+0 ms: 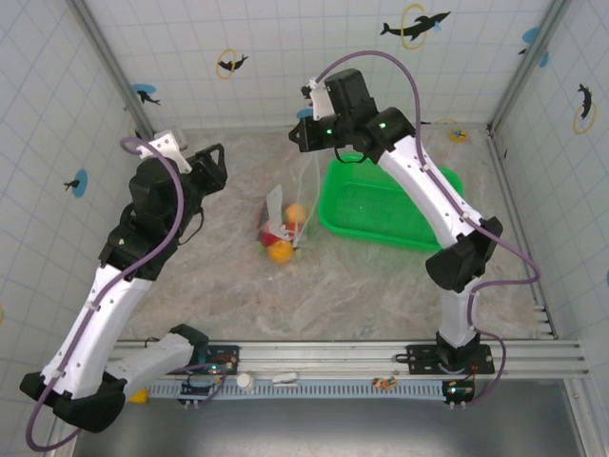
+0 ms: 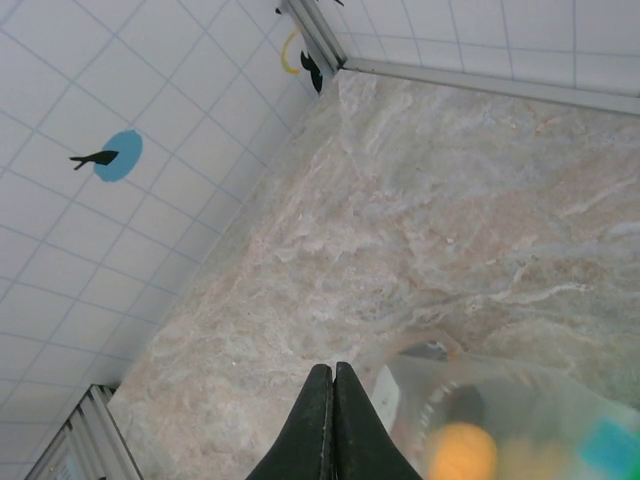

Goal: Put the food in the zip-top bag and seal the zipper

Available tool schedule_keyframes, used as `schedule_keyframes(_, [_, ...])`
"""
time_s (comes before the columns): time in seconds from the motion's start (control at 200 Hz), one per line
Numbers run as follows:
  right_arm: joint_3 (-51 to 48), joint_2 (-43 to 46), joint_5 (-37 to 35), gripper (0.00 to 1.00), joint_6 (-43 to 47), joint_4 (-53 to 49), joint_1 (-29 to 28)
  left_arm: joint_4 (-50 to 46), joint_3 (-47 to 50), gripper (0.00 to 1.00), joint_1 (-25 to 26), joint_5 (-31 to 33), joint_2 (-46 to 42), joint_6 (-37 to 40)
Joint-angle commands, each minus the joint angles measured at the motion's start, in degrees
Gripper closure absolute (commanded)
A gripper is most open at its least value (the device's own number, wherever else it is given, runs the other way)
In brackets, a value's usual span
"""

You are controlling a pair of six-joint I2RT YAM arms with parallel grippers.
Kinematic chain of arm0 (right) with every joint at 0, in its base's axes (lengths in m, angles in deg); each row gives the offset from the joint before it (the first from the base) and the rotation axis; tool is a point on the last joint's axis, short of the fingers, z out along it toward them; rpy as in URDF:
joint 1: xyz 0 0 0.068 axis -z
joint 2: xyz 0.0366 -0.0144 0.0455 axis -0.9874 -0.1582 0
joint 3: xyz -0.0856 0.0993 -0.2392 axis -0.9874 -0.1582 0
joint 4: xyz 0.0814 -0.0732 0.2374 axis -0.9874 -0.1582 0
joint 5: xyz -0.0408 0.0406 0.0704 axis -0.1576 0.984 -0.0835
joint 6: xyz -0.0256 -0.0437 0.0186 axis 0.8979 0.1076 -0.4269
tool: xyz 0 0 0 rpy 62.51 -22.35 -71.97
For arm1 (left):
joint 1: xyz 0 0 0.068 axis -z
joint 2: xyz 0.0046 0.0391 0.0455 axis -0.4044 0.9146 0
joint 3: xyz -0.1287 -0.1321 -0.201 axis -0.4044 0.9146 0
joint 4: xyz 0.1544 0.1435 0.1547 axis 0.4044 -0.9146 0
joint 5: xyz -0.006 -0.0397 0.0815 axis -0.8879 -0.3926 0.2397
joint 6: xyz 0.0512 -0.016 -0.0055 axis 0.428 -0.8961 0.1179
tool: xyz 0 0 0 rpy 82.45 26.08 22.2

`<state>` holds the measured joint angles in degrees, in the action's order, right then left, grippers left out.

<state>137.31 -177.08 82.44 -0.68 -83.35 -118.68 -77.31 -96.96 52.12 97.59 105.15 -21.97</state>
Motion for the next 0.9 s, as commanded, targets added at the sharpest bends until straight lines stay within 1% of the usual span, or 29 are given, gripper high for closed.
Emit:
schedule_keyframes(0.0, [1.5, 0.2, 0.3, 0.95, 2.1, -3.8, -0.1, -2.0, 5.5, 0.56, -0.5, 1.4, 1.8, -0.8])
schedule_keyframes(0.02, [1.5, 0.1, -0.3, 0.92, 2.2, -4.6, -0.2, -1.5, 6.6, 0.56, -0.6, -0.7, 1.9, -1.6])
schedule_keyframes(0.065, [1.4, 0.3, -2.5, 0.81, 2.2, -6.3, -0.4, 0.2, 9.0, 0.56, -0.6, -4.8, 1.9, -3.3])
schedule_keyframes(0.08, [1.3, 0.4, -3.3, 0.79, 2.3, -6.8, -0.4, 0.7, 9.7, 0.56, -0.6, -6.0, 1.9, -4.0])
schedule_keyframes(0.16, [-1.3, 2.6, -8.5, 0.77, 2.0, -8.0, 0.3, 3.8, 13.3, 0.56, -0.7, -11.5, 2.0, -6.1])
schedule_keyframes(0.2, [-4.1, 4.5, -10.1, 0.73, 1.2, -7.0, 0.8, 5.5, 14.7, 0.56, -0.7, -14.5, 2.3, -6.2])
schedule_keyframes(0.335, [-15.0, 12.9, -15.5, 0.76, -2.4, -2.8, 1.7, 6.0, 16.8, 0.57, -0.7, -23.0, 5.8, -6.6])
schedule_keyframes(0.4, [-18.3, 16.1, -18.0, 0.79, -6.5, -2.4, 2.3, 5.1, 16.9, 0.58, -0.8, -24.9, 7.0, -6.6])
schedule_keyframes(0.445, [-19.0, 17.0, -15.3, 0.78, -9.4, -3.5, 3.9, 5.3, 17.3, 0.58, -0.7, -25.5, 7.2, -6.9])
schedule_keyframes(0.475, [-19.2, 17.0, -13.2, 0.75, -10.7, -4.9, 4.8, 5.5, 17.8, 0.58, -0.8, -25.4, 7.3, -6.9])
schedule_keyframes(0.54, [-20.3, 17.1, -11.1, 0.59, -11.8, -7.2, 5.1, 6.1, 18.4, 0.58, -0.8, -25.5, 7.3, -6.9])
schedule_keyframes(0.641, [-24.1, 17.7, -7.4, 0.34, -13.6, -6.6, 4.1, 6.5, 18.4, 0.58, -0.8, -26.0, 7.8, -6.3])
schedule_keyframes(0.706, [-25.7, 17.3, -5.4, 0.28, -15.3, -5.1, 4.1, 6.8, 18.0, 0.58, -0.9, -26.3, 8.2, -6.1])
schedule_keyframes(0.721, [-25.9, 17.2, -5.3, 0.24, -15.7, -4.8, 4.1, 6.8, 17.9, 0.58, -0.9, -26.4, 8.3, -6.1])
schedule_keyframes(0.786, [-27.0, 16.6, -3.2, 0.22, -17.2, -2.0, 4.1, 6.9, 17.5, 0.58, -1.0, -26.5, 8.5, -5.8])
schedule_keyframes(0.896, [-25.9, 13.2, -0.5, 0.21, -18.8, 0.0, 3.5, 6.9, 17.3, 0.58, -0.9, -26.4, 8.3, -5.7])
